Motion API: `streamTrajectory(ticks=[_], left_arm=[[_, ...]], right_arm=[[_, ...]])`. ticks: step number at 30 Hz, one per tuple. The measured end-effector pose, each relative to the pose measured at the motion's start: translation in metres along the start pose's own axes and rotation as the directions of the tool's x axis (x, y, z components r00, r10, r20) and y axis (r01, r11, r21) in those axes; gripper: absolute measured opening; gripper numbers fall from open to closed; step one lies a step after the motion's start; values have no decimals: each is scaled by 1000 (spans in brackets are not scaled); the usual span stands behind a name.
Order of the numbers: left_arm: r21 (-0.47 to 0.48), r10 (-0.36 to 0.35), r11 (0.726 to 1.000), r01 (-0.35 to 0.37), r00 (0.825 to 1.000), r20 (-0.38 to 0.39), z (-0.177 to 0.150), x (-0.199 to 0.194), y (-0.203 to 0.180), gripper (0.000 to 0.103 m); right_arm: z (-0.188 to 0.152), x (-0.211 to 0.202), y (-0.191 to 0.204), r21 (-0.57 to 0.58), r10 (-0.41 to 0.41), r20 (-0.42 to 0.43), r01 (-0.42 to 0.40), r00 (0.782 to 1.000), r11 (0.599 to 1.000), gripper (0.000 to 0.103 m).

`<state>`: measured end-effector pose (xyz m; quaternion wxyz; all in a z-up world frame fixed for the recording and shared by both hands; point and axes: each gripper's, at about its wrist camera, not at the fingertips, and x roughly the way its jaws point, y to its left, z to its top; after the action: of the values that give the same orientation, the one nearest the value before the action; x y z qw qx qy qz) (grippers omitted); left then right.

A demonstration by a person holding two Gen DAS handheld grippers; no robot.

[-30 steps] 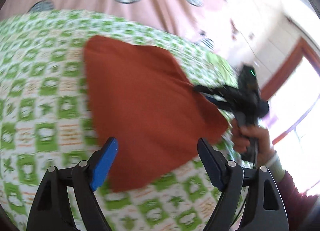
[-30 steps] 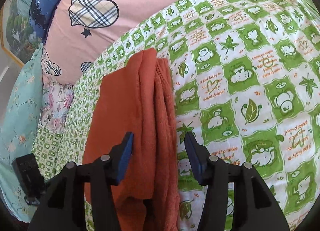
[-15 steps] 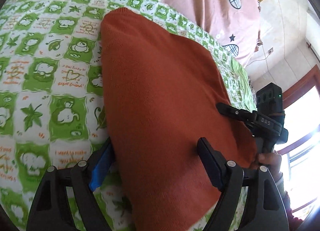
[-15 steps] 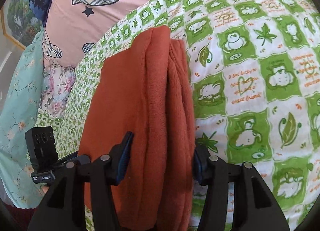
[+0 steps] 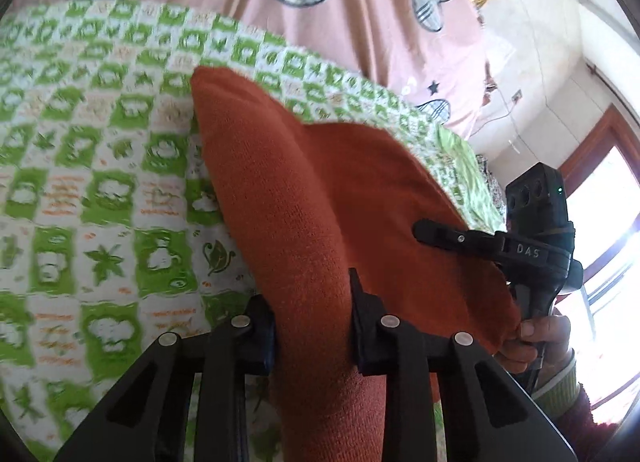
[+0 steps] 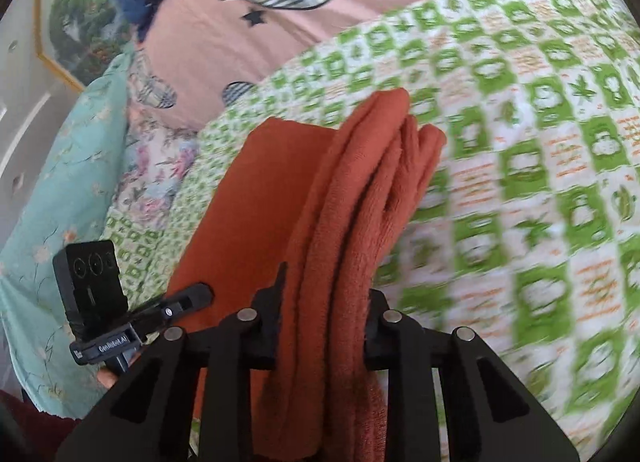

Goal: Fold small clothes

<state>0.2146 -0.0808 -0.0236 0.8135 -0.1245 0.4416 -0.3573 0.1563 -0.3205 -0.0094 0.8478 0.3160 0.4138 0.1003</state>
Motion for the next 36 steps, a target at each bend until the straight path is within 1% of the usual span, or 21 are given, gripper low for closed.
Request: streamTrajectory(ticks=[2,6,8,11,13,14,15,16,18,19,21,22,24,26,28,30,31,32,33,34,36], left_arm=[[11,6,1000,-6,1000,26,-1,-25,2,27],[26,47,998,-49,997,63,-11,-80,21,27],[27,66,997,-68,995,68,-18,-99,31,27],[29,112,993,-115,991,75,-33,-123,47,27],[5,133,991,-134,989,70,-44,-131,62,28],[-12,138,990,-138,988,63,-49,-133,70,28],[-33,149,989,-147,988,50,-55,-135,81,29],[-58,173,984,-171,985,27,-63,-132,91,31],[-88,213,973,-213,977,-8,-76,-126,106,39],[-98,226,969,-226,974,-11,-79,-127,109,48],[-114,252,962,-249,968,11,-83,-135,112,55],[-118,266,958,-261,964,23,-84,-139,111,60],[-132,304,946,-295,951,57,-83,-150,111,63],[-164,320,939,-302,943,95,-82,-162,114,63],[-179,316,939,-293,942,115,-80,-167,114,63],[-172,314,941,-292,942,118,-79,-167,111,63],[-164,324,939,-304,939,113,-78,-164,108,62],[-154,328,938,-310,938,109,-78,-162,106,62],[-142,324,941,-308,940,103,-79,-161,104,62],[-131,321,942,-308,942,95,-80,-159,102,62],[-105,338,938,-330,938,75,-80,-152,98,61]], right_arm=[[-10,7,21,-13,32,5,-32,999,999,27],[-31,33,54,-23,91,-11,-91,996,996,27],[-41,51,68,-25,106,-35,-107,994,994,27],[-56,73,80,-36,98,-71,-101,993,994,27],[-64,86,83,-44,63,-103,-67,993,997,30],[-68,93,81,-47,10,-122,-16,993,999,34],[-71,96,78,-37,-14,-128,9,992,999,38],[-73,95,74,-22,-12,-130,9,991,1000,38],[-75,87,66,14,-8,-123,10,992,1000,44],[-74,82,65,16,-29,-113,31,993,999,45],[-71,64,68,-5,-106,-62,106,992,994,45],[-70,58,69,-11,-128,-41,128,991,992,45],[-64,44,77,-27,-203,30,204,979,979,45],[-59,40,82,-52,-226,66,229,972,972,45],[-51,50,85,-54,-198,51,201,979,978,43],[-49,64,88,-58,-198,29,199,980,978,37],[-49,72,88,-59,-203,13,203,979,977,31],[-48,79,87,-51,-211,-8,210,977,976,16],[-49,81,88,-45,-211,-15,210,977,977,15],[-49,77,92,-45,-201,1,201,980,979,15],[-52,57,103,-62,-140,64,144,988,988,14]])
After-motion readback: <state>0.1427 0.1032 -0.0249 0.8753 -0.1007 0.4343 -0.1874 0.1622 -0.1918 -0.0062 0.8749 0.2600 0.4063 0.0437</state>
